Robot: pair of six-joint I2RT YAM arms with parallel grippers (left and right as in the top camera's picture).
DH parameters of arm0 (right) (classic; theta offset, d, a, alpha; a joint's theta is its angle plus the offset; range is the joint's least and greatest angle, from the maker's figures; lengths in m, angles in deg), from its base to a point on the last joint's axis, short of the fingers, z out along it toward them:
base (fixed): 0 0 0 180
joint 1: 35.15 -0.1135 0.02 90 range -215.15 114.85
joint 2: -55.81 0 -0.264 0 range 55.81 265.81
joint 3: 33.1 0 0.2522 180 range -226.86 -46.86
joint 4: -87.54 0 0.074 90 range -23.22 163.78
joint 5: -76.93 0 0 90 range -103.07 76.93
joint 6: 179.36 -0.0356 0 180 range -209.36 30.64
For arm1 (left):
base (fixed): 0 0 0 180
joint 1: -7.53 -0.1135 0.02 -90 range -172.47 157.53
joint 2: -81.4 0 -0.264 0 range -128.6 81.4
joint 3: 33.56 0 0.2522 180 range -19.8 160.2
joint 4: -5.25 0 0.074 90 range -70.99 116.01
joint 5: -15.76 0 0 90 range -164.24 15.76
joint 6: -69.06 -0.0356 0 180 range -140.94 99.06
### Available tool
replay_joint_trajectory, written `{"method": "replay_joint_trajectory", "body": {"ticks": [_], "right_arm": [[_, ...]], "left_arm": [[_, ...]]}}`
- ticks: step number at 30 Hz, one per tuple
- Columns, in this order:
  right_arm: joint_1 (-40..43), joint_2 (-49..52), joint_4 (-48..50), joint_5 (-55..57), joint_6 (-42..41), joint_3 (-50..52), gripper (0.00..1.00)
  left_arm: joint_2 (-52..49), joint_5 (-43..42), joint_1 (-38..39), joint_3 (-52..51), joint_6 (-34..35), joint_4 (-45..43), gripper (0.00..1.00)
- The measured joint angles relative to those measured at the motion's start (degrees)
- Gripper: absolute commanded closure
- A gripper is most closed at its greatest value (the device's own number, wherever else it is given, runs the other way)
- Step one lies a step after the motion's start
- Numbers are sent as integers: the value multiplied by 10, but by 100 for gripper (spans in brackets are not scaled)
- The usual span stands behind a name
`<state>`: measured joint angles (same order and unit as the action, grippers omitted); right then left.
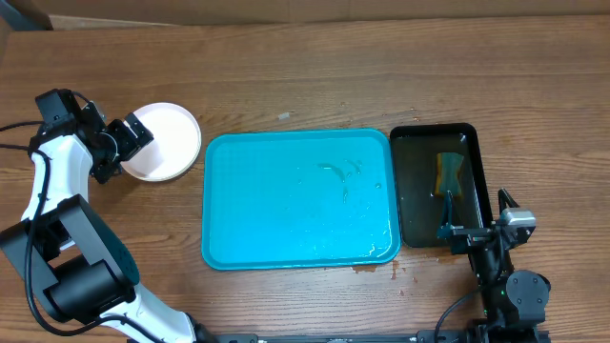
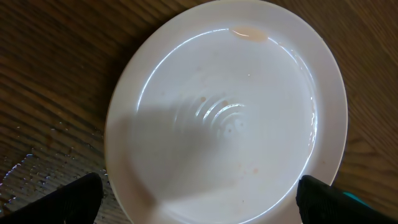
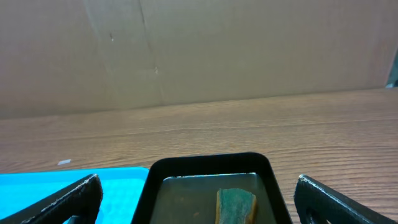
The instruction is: Clean dirty plates on tray and stack at the side
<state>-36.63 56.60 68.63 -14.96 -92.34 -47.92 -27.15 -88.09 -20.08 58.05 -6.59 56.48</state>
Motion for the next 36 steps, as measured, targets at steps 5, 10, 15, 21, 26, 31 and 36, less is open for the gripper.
{"method": "replay_joint_trajectory", "body": {"ticks": [5, 10, 15, 21, 26, 31, 36], "right_arm": [[0, 0, 0, 0, 0, 0, 0], [0, 0, 0, 0, 0, 0, 0], [0, 0, 0, 0, 0, 0, 0], [0, 0, 0, 0, 0, 0, 0], [0, 0, 0, 0, 0, 0, 0], [0, 0, 0, 0, 0, 0, 0], [0, 0, 0, 0, 0, 0, 0]], "left_arm": [[0, 0, 0, 0, 0, 0, 0], [0, 0, 0, 0, 0, 0, 0], [0, 2, 0, 0, 0, 0, 0], [37, 19, 18, -7, 0, 18, 0], [195, 26, 71, -11, 0, 17, 0], [400, 25, 123, -5, 0, 14, 0], [542, 26, 156, -3, 0, 15, 0]]}}
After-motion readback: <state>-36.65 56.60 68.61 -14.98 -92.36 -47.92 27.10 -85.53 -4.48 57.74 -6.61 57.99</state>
